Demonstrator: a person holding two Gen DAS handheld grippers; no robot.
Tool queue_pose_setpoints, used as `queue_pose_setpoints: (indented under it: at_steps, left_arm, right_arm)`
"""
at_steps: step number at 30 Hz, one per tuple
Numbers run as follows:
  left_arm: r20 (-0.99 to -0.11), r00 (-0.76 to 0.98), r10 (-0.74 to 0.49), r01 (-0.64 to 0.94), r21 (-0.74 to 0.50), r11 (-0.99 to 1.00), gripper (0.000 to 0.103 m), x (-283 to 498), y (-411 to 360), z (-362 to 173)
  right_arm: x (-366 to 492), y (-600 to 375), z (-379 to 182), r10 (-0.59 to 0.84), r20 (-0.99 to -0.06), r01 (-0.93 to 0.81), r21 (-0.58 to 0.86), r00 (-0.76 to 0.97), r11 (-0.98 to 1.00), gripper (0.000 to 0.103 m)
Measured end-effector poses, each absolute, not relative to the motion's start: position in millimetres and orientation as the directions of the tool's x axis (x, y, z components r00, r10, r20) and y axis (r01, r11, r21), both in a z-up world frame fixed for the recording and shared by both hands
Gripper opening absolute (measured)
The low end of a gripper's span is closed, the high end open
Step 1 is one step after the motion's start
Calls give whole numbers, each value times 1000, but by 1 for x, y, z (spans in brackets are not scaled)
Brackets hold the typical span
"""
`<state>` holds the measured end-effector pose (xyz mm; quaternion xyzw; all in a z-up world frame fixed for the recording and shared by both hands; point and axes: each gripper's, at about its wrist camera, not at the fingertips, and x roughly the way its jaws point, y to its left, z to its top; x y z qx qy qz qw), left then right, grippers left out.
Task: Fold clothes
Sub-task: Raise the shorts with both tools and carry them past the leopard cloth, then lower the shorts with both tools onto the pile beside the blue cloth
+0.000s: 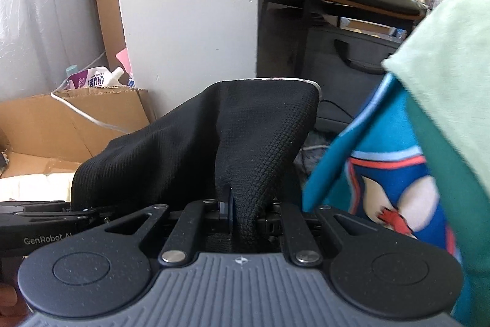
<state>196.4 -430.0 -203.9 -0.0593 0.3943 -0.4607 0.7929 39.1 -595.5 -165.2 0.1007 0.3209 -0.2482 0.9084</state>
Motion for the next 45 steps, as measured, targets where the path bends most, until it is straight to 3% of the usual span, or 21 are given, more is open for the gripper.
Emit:
queue_pose_setpoints:
  at_steps: [9, 29, 30, 32, 35, 38, 40, 45]
  left_arm:
    - [-583, 209, -785, 700, -472, 536, 35, 243, -445, -247]
    - [-619, 160, -769, 651, -520, 553, 36, 293, -467, -285]
    - [-625, 151, -766, 644, -525, 556, 36, 298, -469, -289]
    - [-633, 142, -761, 639, -529, 559, 36, 303, -471, -293]
    - [-640, 132, -757, 633, -533, 561, 38, 307, -473, -298]
    - [-641, 115, -758, 588, -572, 573, 45, 314, -469, -304]
    - [-650, 117, -751, 573, -574, 585, 56, 318, -466, -303]
    - [-655, 145, -741, 592, -543, 596, 67, 331, -470, -292]
  right_arm:
    - [70, -650, -203, -306, -642, 488, 123, 703, 864, 10]
    - [130, -703, -254, -296, -683, 467, 75, 668, 881, 10]
    - [131, -706, -260, -293, -688, 471, 80, 664, 878, 11]
    - [132, -709, -267, -315, -691, 489, 64, 650, 870, 25]
    - [133, -710, -271, -372, -685, 517, 7, 626, 856, 33]
    - [129, -701, -266, -437, -660, 545, -50, 611, 837, 37]
    - [125, -695, -261, -474, -639, 561, -79, 606, 824, 37]
    - [97, -678, -248, -448, -566, 575, 58, 693, 816, 38]
